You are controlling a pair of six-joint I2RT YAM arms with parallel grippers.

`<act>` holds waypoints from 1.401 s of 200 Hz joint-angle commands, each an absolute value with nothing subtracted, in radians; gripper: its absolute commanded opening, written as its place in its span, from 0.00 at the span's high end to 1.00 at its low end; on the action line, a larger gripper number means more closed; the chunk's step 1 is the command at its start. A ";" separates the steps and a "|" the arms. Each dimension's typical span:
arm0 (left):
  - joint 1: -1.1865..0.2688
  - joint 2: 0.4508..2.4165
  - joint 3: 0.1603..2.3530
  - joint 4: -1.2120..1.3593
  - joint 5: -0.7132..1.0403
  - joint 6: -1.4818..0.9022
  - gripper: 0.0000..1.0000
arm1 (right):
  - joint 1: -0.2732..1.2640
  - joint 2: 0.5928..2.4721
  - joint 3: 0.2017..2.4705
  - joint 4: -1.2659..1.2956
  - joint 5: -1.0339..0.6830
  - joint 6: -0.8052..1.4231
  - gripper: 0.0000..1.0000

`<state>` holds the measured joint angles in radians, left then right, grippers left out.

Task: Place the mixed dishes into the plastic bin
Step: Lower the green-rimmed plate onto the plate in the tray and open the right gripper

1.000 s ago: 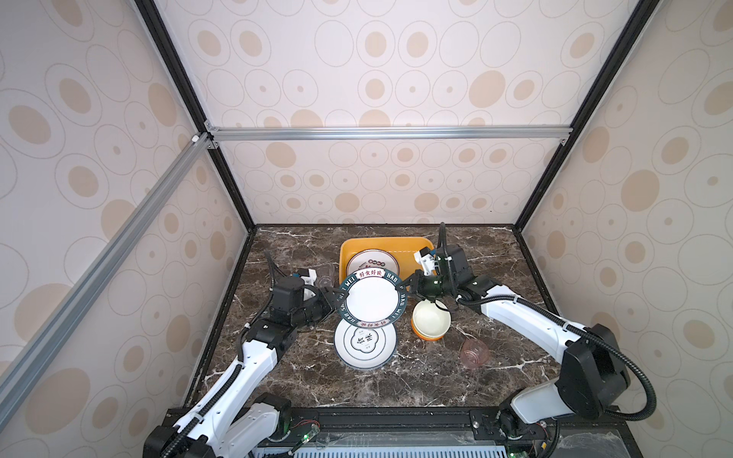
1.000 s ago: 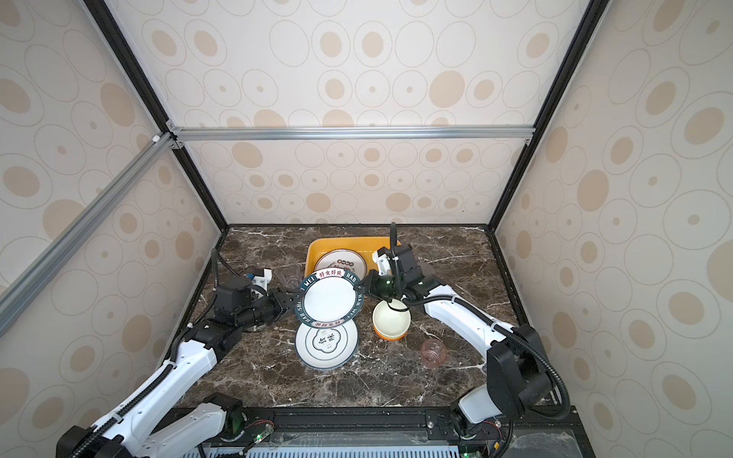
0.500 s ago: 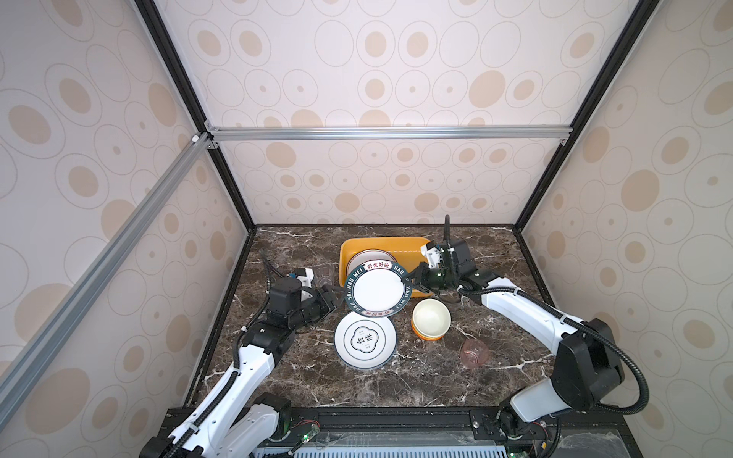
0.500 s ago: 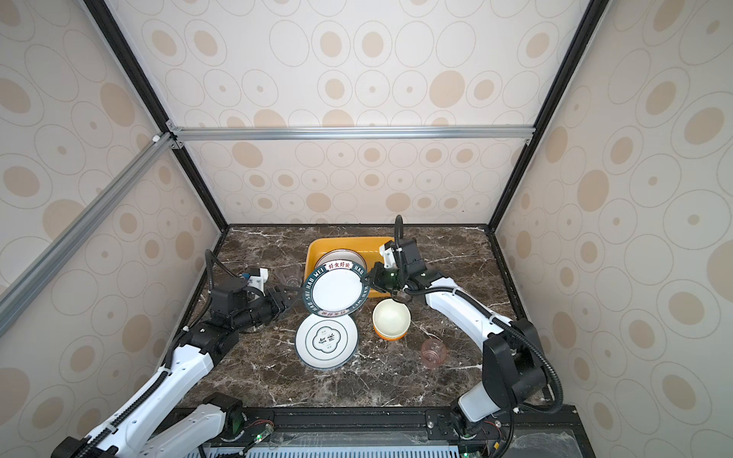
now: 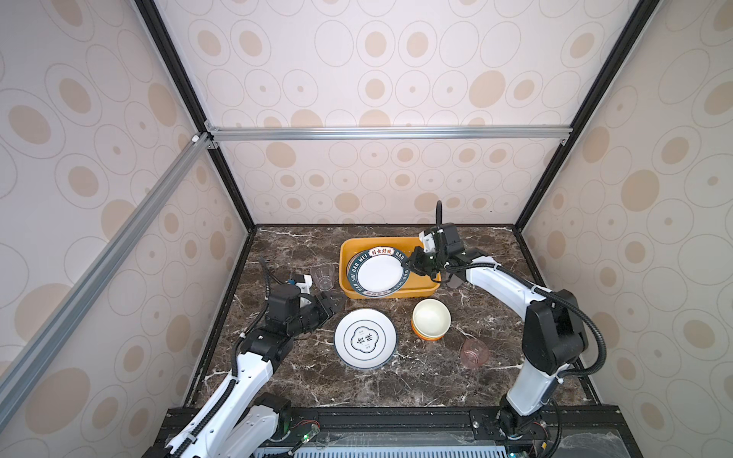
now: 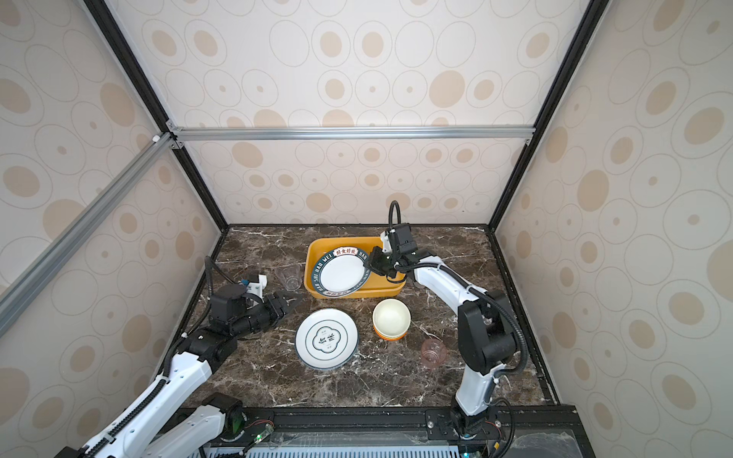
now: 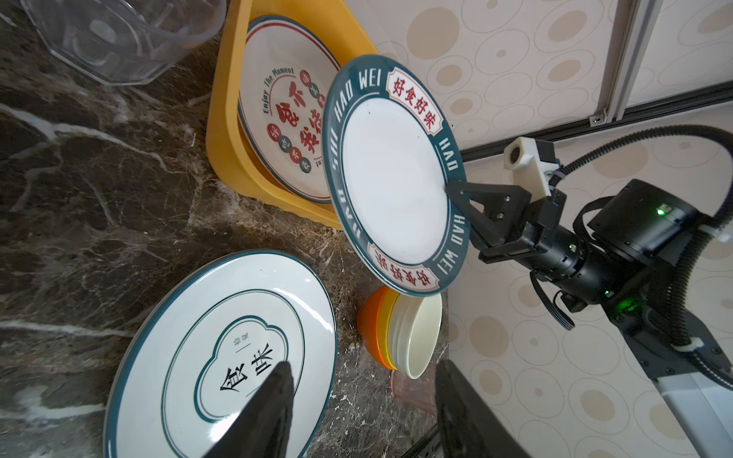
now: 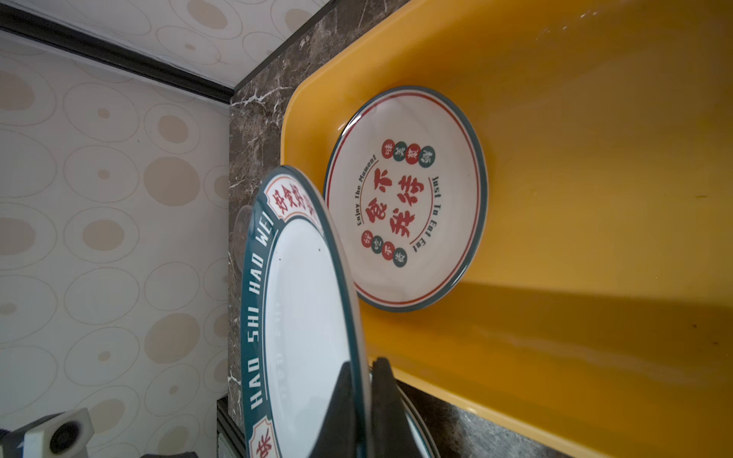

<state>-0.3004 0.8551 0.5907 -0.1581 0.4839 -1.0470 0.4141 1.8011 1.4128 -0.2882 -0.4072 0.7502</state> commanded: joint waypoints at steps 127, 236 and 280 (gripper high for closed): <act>-0.300 0.864 0.586 -0.174 0.450 -1.039 0.42 | 0.387 2.051 1.591 -0.199 -0.375 0.792 0.99; -0.299 0.869 0.584 -0.172 0.453 -1.039 0.42 | 0.387 2.118 1.652 -0.189 -0.345 0.793 0.99; -0.300 0.875 0.584 -0.175 0.456 -1.034 0.42 | 0.387 2.143 1.676 -0.196 -0.341 0.796 0.99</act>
<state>-0.3000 0.8711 0.5781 -0.1658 0.4614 -1.0470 0.3920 2.1220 1.6352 -0.2237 -0.3386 0.7784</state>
